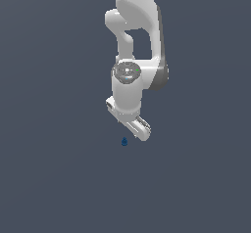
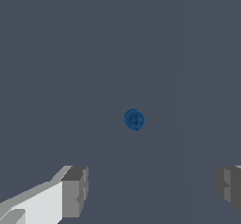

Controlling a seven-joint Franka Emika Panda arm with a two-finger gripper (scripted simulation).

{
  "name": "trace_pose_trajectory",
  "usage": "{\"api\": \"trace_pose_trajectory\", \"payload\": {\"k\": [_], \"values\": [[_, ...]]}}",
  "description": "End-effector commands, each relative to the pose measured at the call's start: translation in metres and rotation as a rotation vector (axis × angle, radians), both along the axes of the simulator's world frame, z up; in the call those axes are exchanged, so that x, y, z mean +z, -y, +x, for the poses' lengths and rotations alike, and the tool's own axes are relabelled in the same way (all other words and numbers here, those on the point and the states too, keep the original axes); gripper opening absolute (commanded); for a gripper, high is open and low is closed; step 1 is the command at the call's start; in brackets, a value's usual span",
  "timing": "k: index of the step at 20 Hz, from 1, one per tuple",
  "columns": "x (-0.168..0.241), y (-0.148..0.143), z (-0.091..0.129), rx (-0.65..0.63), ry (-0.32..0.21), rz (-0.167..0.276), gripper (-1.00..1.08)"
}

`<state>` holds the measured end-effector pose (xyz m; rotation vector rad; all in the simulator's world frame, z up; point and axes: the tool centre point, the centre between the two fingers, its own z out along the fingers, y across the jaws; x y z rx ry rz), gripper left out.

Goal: Pick up the object and move it to a goal position.

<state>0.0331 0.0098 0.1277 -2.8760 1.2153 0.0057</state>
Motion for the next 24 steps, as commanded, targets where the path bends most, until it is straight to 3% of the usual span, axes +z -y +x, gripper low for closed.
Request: {"api": "trace_pose_trajectory", "payload": {"k": [1, 13, 24], "values": [[-0.005, 0.002, 0.002, -0.074, -0.002, -0.001, 1.00], [-0.026, 0.011, 0.011, -0.397, -0.009, -0.011, 1.00], [-0.035, 0.014, 0.015, -0.533, -0.009, -0.017, 1.00]]}}
